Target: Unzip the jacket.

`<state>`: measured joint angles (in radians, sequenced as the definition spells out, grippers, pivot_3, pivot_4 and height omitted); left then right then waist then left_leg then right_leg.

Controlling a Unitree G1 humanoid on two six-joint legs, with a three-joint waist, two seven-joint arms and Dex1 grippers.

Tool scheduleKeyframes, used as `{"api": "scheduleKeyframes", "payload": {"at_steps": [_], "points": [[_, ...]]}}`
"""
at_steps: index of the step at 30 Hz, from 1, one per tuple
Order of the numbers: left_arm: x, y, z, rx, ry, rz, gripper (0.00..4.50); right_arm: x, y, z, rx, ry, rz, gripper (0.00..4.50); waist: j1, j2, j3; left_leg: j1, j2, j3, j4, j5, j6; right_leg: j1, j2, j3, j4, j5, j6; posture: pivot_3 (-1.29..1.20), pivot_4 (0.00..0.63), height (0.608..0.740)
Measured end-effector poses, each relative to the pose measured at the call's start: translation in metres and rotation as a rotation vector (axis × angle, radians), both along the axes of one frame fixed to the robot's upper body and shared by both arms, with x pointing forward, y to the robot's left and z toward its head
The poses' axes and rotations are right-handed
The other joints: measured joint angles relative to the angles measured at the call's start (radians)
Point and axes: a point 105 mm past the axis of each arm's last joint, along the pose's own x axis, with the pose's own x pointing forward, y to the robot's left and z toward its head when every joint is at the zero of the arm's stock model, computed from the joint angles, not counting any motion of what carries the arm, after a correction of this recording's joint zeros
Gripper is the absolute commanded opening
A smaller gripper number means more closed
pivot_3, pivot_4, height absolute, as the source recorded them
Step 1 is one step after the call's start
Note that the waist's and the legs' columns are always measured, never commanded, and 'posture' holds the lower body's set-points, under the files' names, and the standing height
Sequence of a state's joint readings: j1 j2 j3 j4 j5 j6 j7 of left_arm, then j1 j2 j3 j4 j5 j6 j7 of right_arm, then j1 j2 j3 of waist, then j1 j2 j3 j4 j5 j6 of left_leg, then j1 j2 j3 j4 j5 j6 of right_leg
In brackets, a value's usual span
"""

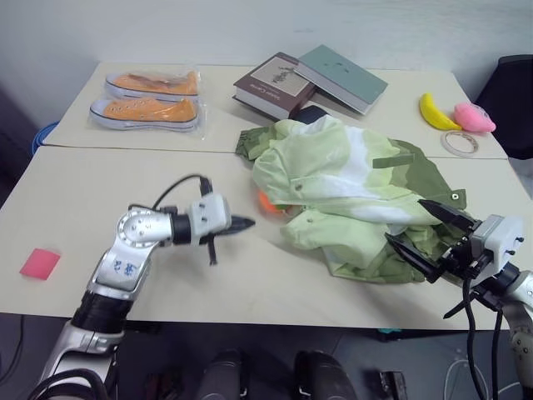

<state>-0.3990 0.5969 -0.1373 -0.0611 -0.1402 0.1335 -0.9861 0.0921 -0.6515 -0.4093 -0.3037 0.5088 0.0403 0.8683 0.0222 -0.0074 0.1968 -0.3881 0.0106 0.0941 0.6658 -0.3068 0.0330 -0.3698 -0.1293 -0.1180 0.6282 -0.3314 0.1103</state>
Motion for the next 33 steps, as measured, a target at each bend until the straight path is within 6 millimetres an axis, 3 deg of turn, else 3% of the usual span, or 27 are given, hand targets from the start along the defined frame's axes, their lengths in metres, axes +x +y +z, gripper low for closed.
{"api": "scheduleKeyframes", "payload": {"at_steps": [2,4,9,13,16,20,25,29,33], "points": [[-0.002,-0.002,-0.007,-0.024,0.036,0.009,1.33,-0.001,0.001,0.002,0.006,-0.006,0.010,4.50,0.006,0.000,0.000,-0.001,-0.001,-0.001,0.001,0.000,0.000,0.001,-0.001,0.001,0.000,0.000,0.000,0.00,0.150,0.740],[-0.003,-0.010,-0.007,-0.061,0.042,0.000,2.09,-0.003,0.003,0.004,-0.004,-0.023,0.024,4.50,0.010,0.000,0.000,-0.001,-0.001,-0.002,0.001,-0.001,0.001,0.002,-0.001,0.002,0.000,0.000,0.000,0.00,0.150,0.740],[-0.002,-0.058,-0.011,-0.212,0.061,-0.049,3.65,-0.016,0.005,0.001,-0.040,-0.026,0.053,4.50,0.014,0.000,0.000,0.000,-0.002,-0.001,0.002,-0.001,0.002,0.003,-0.001,0.001,-0.001,0.000,0.001,0.00,0.150,0.740],[0.005,-0.095,-0.015,-0.251,0.061,-0.070,3.65,-0.017,0.003,0.000,-0.045,-0.027,0.035,4.50,0.013,0.000,0.000,0.001,-0.002,0.000,0.002,-0.001,0.002,0.003,-0.001,-0.001,0.000,0.001,0.001,0.00,0.150,0.740],[0.024,-0.110,-0.023,-0.231,0.032,0.001,3.01,-0.017,0.002,0.001,-0.044,-0.034,0.018,4.50,0.006,0.000,0.000,0.001,-0.002,0.000,0.002,-0.001,0.002,0.002,0.000,-0.004,0.000,0.001,0.001,0.00,0.150,0.740],[0.040,-0.114,-0.024,-0.220,-0.030,0.065,1.74,-0.018,0.004,0.005,-0.047,-0.052,0.007,4.50,0.004,0.000,0.000,0.001,-0.002,0.000,0.001,-0.001,0.002,0.002,-0.001,-0.005,0.000,0.001,0.001,0.00,0.150,0.740],[0.038,-0.112,-0.026,-0.204,-0.053,0.037,0.04,-0.019,0.002,0.001,-0.045,-0.039,-0.015,4.50,0.004,0.000,0.000,0.001,-0.002,0.000,0.002,-0.001,0.002,0.003,-0.001,-0.006,0.000,0.001,0.001,0.00,0.150,0.740],[0.038,-0.104,-0.023,-0.206,-0.033,0.030,0.01,-0.018,0.002,0.003,-0.042,-0.050,-0.023,4.50,0.004,0.000,0.000,0.001,-0.002,0.000,0.002,-0.001,0.002,0.002,-0.001,-0.006,0.000,0.001,0.001,0.00,0.150,0.740],[0.037,-0.082,0.010,-0.276,-0.029,-0.003,0.01,-0.015,0.002,0.009,-0.036,-0.075,-0.030,4.50,-0.001,0.000,0.000,0.001,0.000,-0.001,0.002,0.000,0.001,0.002,-0.001,-0.006,0.000,0.001,0.001,0.00,0.150,0.740]]}}
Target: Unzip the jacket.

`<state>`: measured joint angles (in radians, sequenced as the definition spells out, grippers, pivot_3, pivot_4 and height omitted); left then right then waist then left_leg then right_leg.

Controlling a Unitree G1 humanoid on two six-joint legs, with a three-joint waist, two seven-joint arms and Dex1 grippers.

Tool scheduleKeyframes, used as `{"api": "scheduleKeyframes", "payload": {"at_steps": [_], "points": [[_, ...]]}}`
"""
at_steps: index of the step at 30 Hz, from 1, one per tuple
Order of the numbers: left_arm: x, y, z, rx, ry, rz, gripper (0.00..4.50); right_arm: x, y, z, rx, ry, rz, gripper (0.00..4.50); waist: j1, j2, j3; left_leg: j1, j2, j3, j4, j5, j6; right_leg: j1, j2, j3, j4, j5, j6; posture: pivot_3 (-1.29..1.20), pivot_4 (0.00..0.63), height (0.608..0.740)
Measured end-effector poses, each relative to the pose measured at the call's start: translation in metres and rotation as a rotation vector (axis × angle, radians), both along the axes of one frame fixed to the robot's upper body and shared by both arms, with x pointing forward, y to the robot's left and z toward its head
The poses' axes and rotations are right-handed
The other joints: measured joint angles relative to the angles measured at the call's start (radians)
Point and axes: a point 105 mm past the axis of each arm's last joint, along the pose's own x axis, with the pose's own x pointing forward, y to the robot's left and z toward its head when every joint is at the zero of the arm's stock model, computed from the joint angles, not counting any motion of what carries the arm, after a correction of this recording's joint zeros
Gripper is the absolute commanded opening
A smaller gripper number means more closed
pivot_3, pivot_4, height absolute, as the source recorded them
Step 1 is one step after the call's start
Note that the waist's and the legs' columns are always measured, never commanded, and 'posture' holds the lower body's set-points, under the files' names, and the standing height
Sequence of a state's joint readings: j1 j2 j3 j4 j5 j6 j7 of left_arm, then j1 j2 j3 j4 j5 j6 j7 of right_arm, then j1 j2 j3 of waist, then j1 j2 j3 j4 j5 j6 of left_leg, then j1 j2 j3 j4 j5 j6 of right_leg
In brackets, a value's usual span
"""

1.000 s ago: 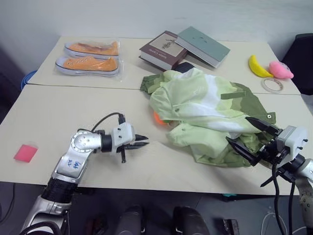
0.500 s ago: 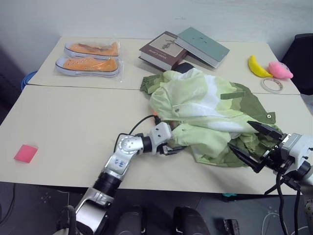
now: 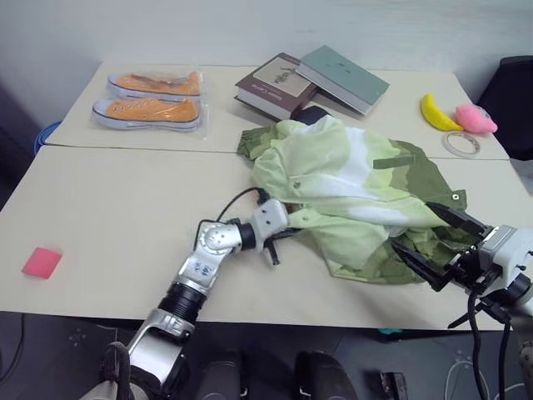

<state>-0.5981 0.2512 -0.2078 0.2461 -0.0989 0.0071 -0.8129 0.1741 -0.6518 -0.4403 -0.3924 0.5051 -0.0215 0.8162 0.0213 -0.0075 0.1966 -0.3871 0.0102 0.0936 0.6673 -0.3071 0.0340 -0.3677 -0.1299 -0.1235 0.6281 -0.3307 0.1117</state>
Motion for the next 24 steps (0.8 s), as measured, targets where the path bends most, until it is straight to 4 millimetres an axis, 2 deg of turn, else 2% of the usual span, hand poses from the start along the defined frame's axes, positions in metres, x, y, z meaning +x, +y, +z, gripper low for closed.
{"api": "scheduleKeyframes", "payload": {"at_steps": [3,5,6,11,13,15,19,20,21,23,24], "points": [[0.006,0.032,0.037,0.065,-0.058,-0.025,0.01,0.001,0.000,0.002,0.002,-0.008,0.000,4.50,0.000,0.000,0.000,-0.001,0.000,0.000,0.000,0.000,-0.001,-0.001,0.002,0.000,0.000,0.000,0.000,0.00,0.150,0.740],[0.012,0.055,0.075,0.074,-0.128,-0.009,0.01,0.001,0.000,0.002,0.003,-0.007,0.000,4.50,0.001,0.000,0.000,-0.001,0.000,0.000,0.000,0.000,-0.001,-0.001,0.001,0.000,0.000,0.000,0.000,0.00,0.150,0.740],[0.011,0.060,0.087,0.072,-0.153,-0.008,0.01,0.001,0.000,0.002,0.003,-0.007,0.000,4.50,0.001,0.000,0.000,-0.001,-0.001,0.000,0.000,0.000,0.000,0.000,0.001,0.000,0.000,0.000,0.000,0.00,0.150,0.740],[-0.001,0.083,0.118,0.261,-0.181,-0.093,0.01,0.004,0.003,0.006,0.009,-0.024,0.011,4.50,0.004,0.000,0.000,-0.002,-0.002,0.000,0.000,0.000,0.000,-0.001,0.002,-0.001,0.000,0.000,0.000,0.00,0.150,0.740],[-0.006,0.085,0.129,0.308,-0.204,-0.122,0.01,0.005,0.004,0.007,0.013,-0.027,0.018,4.50,0.004,0.000,0.000,-0.002,-0.002,0.000,0.000,0.000,0.000,-0.001,0.002,-0.001,0.000,0.000,0.000,0.00,0.150,0.740],[-0.013,0.088,0.129,0.389,-0.205,-0.165,0.01,0.006,0.009,0.005,0.023,-0.010,0.036,4.50,0.002,0.000,0.000,-0.002,-0.002,0.000,0.000,0.000,0.000,-0.001,0.002,0.000,0.000,0.000,0.000,0.00,0.150,0.740],[-0.032,0.103,0.109,0.603,-0.132,-0.245,0.01,0.007,0.011,0.002,0.033,0.009,0.044,4.50,-0.002,0.000,0.000,-0.002,0.000,0.003,-0.001,0.000,0.000,-0.004,0.004,0.004,0.001,0.000,0.000,0.00,0.150,0.740],[-0.039,0.104,0.097,0.624,-0.088,-0.266,0.01,0.007,0.011,0.001,0.038,0.015,0.043,4.50,-0.003,0.000,0.000,-0.002,0.000,0.003,-0.001,0.000,0.000,-0.004,0.004,0.004,0.001,0.000,0.000,0.00,0.150,0.740],[-0.042,0.104,0.090,0.625,-0.061,-0.275,0.24,0.007,0.011,0.000,0.041,0.019,0.042,4.50,-0.002,0.000,0.000,-0.002,0.000,0.003,-0.001,0.000,0.000,-0.004,0.004,0.005,0.001,0.000,0.000,0.00,0.150,0.740],[-0.051,0.104,0.059,0.613,0.032,-0.284,0.66,0.007,0.012,-0.002,0.058,0.029,0.046,4.50,-0.003,0.001,0.000,-0.001,0.000,0.003,-0.001,0.000,0.000,-0.004,0.003,0.010,0.001,0.000,0.000,0.00,0.150,0.740],[-0.057,0.105,0.035,0.594,0.110,-0.279,0.96,0.007,0.013,-0.005,0.068,0.042,0.049,4.50,-0.004,0.001,0.000,-0.002,0.000,0.003,-0.001,0.000,0.000,-0.004,0.003,0.013,0.001,0.000,0.000,0.00,0.150,0.740]]}}
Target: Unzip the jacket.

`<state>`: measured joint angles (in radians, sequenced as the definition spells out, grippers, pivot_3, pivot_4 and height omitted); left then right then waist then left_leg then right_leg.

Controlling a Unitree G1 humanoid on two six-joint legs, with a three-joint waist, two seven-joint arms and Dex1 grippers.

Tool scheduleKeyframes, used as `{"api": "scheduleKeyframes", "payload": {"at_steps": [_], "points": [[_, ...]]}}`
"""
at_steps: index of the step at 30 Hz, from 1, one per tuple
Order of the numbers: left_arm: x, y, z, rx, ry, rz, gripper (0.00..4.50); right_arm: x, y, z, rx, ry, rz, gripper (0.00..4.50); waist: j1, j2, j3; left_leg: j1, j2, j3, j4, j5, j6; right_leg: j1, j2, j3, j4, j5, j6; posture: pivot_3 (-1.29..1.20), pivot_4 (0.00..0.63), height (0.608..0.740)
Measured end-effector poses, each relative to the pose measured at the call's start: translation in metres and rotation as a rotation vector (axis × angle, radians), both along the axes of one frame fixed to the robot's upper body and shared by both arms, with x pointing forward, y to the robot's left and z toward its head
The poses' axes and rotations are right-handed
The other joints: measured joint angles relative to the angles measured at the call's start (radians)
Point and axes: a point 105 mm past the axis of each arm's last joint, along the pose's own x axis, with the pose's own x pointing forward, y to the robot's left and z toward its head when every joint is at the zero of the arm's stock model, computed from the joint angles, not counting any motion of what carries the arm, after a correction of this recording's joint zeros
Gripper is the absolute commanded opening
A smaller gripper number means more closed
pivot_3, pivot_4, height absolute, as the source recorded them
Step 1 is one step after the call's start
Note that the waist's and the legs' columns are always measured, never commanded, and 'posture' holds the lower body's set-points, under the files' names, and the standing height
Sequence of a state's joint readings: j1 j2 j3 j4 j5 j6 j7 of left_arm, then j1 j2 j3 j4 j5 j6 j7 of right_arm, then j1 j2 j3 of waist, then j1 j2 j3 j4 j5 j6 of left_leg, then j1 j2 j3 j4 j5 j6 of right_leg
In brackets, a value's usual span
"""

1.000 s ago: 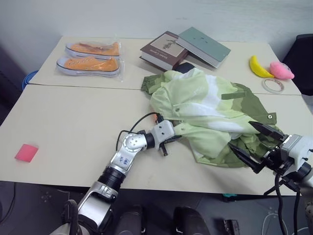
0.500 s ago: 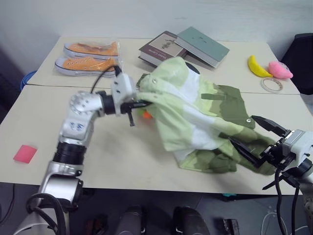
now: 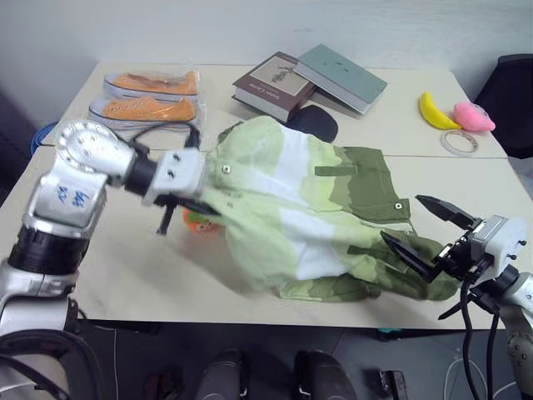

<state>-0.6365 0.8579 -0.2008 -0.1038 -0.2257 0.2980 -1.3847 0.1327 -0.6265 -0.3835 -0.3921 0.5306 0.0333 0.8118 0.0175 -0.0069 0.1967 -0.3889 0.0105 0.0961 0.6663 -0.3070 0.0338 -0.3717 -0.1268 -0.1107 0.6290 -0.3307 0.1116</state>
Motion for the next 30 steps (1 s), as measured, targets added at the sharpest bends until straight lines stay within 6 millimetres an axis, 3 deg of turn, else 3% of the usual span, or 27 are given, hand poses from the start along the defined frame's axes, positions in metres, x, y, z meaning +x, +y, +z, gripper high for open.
{"api": "scheduleKeyframes", "payload": {"at_steps": [3,7,11,15,17,20,23,26,30], "points": [[-0.016,0.006,-0.047,0.003,0.135,0.068,1.91,-0.001,0.004,-0.006,0.017,0.040,0.018,4.50,0.001,-0.001,0.000,-0.002,0.000,0.000,0.001,0.000,0.000,-0.001,-0.001,0.001,0.000,0.000,0.000,0.00,0.150,0.740],[-0.026,0.028,-0.065,0.016,0.160,0.185,3.11,-0.004,0.011,-0.006,0.024,0.056,0.058,4.50,0.002,0.000,0.000,0.000,0.001,0.000,0.000,0.000,0.000,-0.001,-0.004,0.001,0.000,0.000,0.000,0.00,0.150,0.740],[-0.025,0.050,-0.065,-0.021,0.147,0.299,4.39,-0.003,0.013,-0.005,0.021,0.057,0.077,4.50,0.001,0.000,0.000,0.000,0.001,0.000,0.000,0.000,0.000,-0.001,-0.005,0.001,0.000,0.000,0.000,0.00,0.150,0.740],[-0.025,0.056,-0.033,-0.284,0.152,0.371,4.45,0.001,0.018,-0.001,0.018,0.042,0.111,4.50,0.001,-0.001,0.000,-0.001,0.002,0.000,0.001,-0.001,0.000,-0.001,-0.006,0.001,0.000,0.000,0.000,0.00,0.150,0.740],[-0.029,0.070,-0.016,-0.349,0.185,0.428,4.45,0.003,0.021,0.000,0.022,0.043,0.134,4.50,-0.001,-0.001,0.000,0.000,0.002,0.000,0.000,-0.001,-0.001,-0.001,-0.006,0.001,0.000,0.000,0.000,0.00,0.150,0.740],[-0.037,0.094,-0.008,-0.370,0.264,0.548,4.45,0.003,0.025,0.001,0.030,0.051,0.173,4.50,-0.008,-0.001,0.000,0.000,0.002,0.000,0.000,-0.001,-0.001,-0.001,-0.005,0.001,0.000,0.000,0.000,0.00,0.150,0.740],[-0.035,0.108,-0.007,-0.412,0.295,0.657,4.45,0.004,0.029,0.005,0.025,0.038,0.204,4.50,-0.014,-0.001,0.000,0.000,0.002,0.000,0.000,-0.001,-0.001,-0.001,-0.005,0.001,0.000,0.000,0.000,0.00,0.150,0.740],[-0.012,0.118,-0.009,-0.546,0.290,0.818,4.45,0.007,0.038,0.010,0.021,0.016,0.244,4.50,-0.009,-0.001,0.000,0.000,0.001,-0.001,0.000,-0.001,-0.001,-0.001,-0.005,0.001,0.001,0.000,0.000,0.00,0.150,0.740],[0.005,0.103,-0.030,-0.553,0.353,0.865,4.45,0.008,0.042,0.013,0.019,0.008,0.259,4.50,-0.006,-0.001,0.000,0.000,0.000,0.000,0.000,-0.002,-0.001,-0.002,-0.004,0.001,0.002,0.000,0.000,0.00,0.150,0.740]]}}
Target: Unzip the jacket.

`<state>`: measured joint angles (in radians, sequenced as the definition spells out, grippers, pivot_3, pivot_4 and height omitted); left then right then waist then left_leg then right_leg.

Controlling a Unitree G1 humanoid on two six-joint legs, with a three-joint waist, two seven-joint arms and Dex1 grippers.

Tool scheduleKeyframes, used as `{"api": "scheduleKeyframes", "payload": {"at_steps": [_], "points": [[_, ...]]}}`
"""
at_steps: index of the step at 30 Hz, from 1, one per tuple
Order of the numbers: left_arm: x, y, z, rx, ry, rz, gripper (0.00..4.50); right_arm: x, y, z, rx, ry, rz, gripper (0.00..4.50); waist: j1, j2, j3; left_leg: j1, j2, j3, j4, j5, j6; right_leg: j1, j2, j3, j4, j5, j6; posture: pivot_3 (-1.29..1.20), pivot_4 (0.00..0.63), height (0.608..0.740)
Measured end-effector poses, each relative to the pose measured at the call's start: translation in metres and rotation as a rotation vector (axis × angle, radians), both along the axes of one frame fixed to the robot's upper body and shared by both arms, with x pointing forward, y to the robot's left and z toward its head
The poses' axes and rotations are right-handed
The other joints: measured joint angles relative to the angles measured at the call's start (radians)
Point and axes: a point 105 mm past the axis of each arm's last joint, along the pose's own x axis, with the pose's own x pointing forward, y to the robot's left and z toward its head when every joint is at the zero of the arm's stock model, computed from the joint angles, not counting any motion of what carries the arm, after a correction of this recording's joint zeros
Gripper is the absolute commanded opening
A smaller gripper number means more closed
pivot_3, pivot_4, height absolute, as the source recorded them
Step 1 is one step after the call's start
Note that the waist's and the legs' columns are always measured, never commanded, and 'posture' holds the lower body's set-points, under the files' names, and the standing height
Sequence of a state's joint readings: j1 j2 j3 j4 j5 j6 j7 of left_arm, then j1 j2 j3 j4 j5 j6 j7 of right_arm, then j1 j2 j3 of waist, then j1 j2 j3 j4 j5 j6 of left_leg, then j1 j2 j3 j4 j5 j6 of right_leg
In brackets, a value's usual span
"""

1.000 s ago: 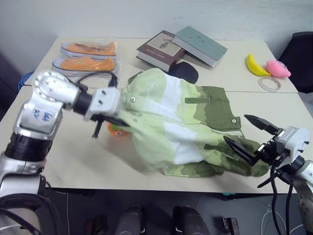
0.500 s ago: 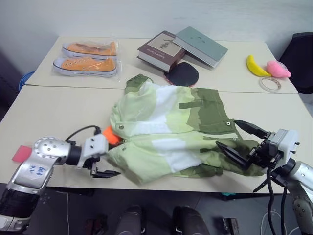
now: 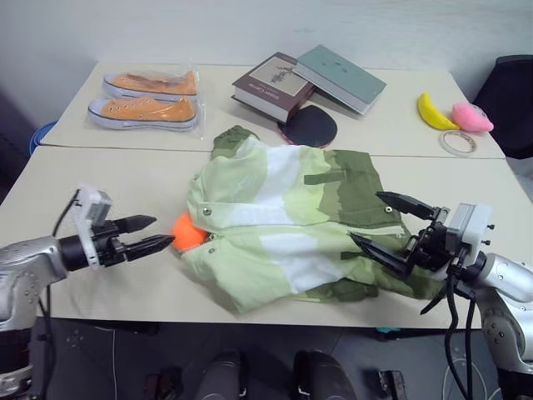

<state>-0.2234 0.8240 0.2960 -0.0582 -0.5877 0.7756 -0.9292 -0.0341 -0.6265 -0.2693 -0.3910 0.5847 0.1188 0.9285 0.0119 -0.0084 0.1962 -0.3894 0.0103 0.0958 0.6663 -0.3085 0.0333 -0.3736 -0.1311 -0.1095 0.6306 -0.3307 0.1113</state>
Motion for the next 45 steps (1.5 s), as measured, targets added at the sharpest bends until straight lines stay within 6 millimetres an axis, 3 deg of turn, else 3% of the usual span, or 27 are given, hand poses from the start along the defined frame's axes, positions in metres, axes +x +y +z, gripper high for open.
{"api": "scheduleKeyframes", "payload": {"at_steps": [5,6,11,15,20,22,28,31,34,37,39,41,45], "points": [[0.017,-0.014,-0.021,-0.034,0.076,0.005,4.45,0.001,0.004,0.000,-0.001,0.005,0.015,4.50,0.001,0.000,0.000,0.000,0.000,0.001,0.000,0.000,0.000,-0.001,0.002,0.000,0.001,0.000,0.000,0.00,0.150,0.740],[0.017,-0.016,-0.022,-0.044,0.090,0.000,4.27,0.001,0.004,-0.001,-0.001,0.010,0.014,4.50,0.000,0.000,0.000,0.000,0.000,0.001,0.000,0.000,0.000,-0.001,0.002,0.000,0.001,0.000,0.000,0.00,0.150,0.740],[0.024,-0.012,-0.024,-0.064,0.136,0.037,2.90,0.001,0.004,-0.003,0.000,0.021,0.013,4.50,-0.003,0.000,0.000,0.000,0.000,0.002,0.000,0.000,0.000,-0.001,0.002,0.000,0.001,0.000,0.000,0.00,0.150,0.740],[0.024,-0.013,-0.021,-0.234,0.188,0.077,1.65,0.001,0.005,-0.005,0.003,0.025,0.012,4.50,-0.008,-0.001,0.000,0.000,0.000,0.001,0.001,0.000,0.000,-0.001,0.000,0.001,0.002,0.000,0.000,0.00,0.150,0.740],[0.018,0.023,0.002,-0.421,0.110,0.231,0.38,0.001,0.003,-0.004,0.002,0.010,-0.009,4.50,-0.016,-0.001,0.000,0.001,0.002,0.001,0.000,0.000,-0.001,-0.001,-0.001,0.001,0.001,0.000,0.000,0.00,0.150,0.740],[0.013,0.026,0.008,-0.485,0.068,0.253,0.22,0.001,0.002,-0.005,0.002,0.010,-0.015,4.50,-0.014,-0.001,0.000,0.001,0.002,0.001,0.001,0.000,-0.001,-0.001,-0.001,0.001,0.001,0.000,0.000,0.00,0.150,0.740],[0.006,-0.004,0.049,-0.521,-0.181,0.124,0.21,0.002,0.002,-0.006,-0.006,0.001,-0.026,4.50,-0.002,-0.003,-0.002,0.000,0.001,0.000,0.002,0.000,-0.001,0.001,-0.001,0.001,0.001,0.000,0.000,0.00,0.150,0.740],[0.006,-0.054,0.076,-0.431,-0.298,-0.107,0.21,0.004,-0.002,-0.007,-0.014,0.005,-0.051,4.50,0.013,-0.003,-0.002,0.000,-0.001,0.000,0.002,0.000,-0.001,0.001,0.001,0.000,0.001,0.000,0.000,0.00,0.150,0.740],[0.004,-0.112,0.083,-0.298,-0.366,-0.374,0.21,0.007,-0.008,-0.011,-0.051,0.015,-0.083,4.50,0.014,-0.003,-0.002,0.001,-0.004,0.001,0.001,0.001,0.000,0.001,0.001,0.001,0.002,0.000,0.000,0.00,0.150,0.740],[-0.002,-0.157,0.067,-0.233,-0.350,-0.593,1.13,0.011,-0.014,-0.016,-0.071,0.050,-0.098,4.50,0.010,-0.003,-0.002,0.001,-0.004,0.004,0.000,0.001,0.001,0.000,0.003,-0.001,0.001,0.000,0.000,0.00,0.150,0.740],[0.002,-0.176,0.047,-0.175,-0.317,-0.655,1.81,0.012,-0.013,-0.015,-0.081,0.069,-0.075,4.50,0.006,-0.003,-0.002,0.001,-0.002,0.007,0.000,0.001,0.001,-0.001,0.005,-0.002,0.001,0.000,0.000,0.00,0.150,0.740],[0.013,-0.179,0.019,-0.072,-0.287,-0.650,2.50,0.015,-0.007,-0.011,-0.074,0.081,-0.037,4.50,-0.003,-0.003,-0.002,0.002,0.001,0.008,0.000,0.001,0.000,-0.002,0.007,-0.002,0.001,0.000,0.000,0.00,0.150,0.740],[0.019,-0.174,0.010,0.026,-0.356,-0.658,3.66,0.022,0.008,0.002,-0.064,0.125,0.046,4.50,-0.011,-0.003,-0.002,0.001,0.002,0.007,0.001,0.001,0.000,-0.002,0.006,-0.002,0.001,0.000,0.000,0.00,0.150,0.740]]}}
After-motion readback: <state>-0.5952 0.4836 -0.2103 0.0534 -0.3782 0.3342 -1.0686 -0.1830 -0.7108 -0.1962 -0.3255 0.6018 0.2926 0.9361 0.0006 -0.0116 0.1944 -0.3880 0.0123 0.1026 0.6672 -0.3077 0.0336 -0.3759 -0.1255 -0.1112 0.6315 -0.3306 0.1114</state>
